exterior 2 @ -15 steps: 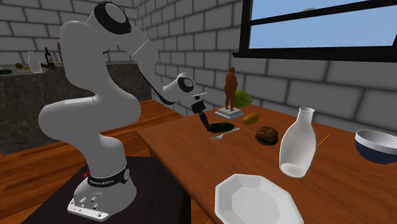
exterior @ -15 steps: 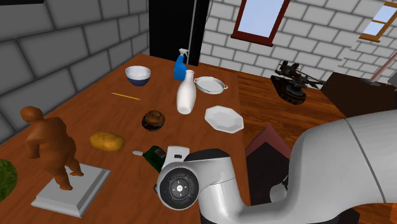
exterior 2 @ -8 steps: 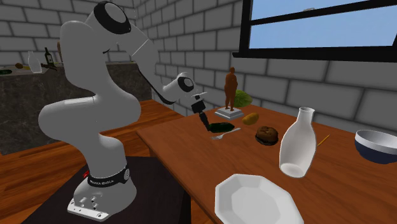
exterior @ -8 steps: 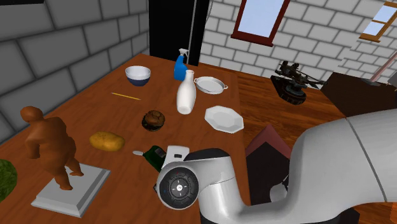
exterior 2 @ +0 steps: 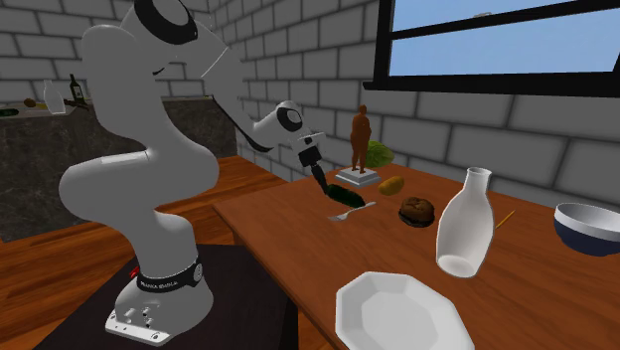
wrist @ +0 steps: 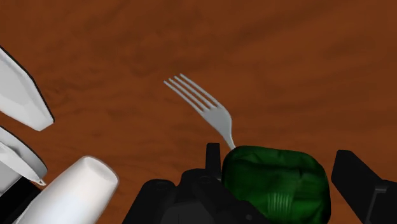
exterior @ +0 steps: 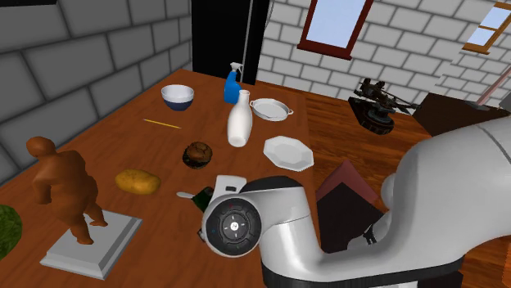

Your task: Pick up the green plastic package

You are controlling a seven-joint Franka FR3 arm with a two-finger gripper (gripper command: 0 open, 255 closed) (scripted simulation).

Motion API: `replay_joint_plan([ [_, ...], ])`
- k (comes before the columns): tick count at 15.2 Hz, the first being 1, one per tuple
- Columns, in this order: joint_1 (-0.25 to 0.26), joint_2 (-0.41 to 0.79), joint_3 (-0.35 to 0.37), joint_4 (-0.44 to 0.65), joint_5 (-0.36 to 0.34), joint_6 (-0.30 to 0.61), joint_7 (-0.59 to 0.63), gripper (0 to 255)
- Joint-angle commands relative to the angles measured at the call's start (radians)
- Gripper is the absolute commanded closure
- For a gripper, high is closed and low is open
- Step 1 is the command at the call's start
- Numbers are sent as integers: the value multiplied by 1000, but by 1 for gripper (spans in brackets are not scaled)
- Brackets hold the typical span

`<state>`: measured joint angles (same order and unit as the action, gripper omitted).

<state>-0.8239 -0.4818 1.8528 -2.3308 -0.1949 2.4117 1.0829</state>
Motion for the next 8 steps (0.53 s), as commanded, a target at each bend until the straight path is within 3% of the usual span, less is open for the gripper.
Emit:
replay_joint_plan([
  [1, 30, 17, -34, 5, -13, -24, -1, 255],
  [6, 118, 59, -130, 19, -46, -84, -5, 255],
  [8, 121, 60, -133, 20, -47, -86, -6, 255],
])
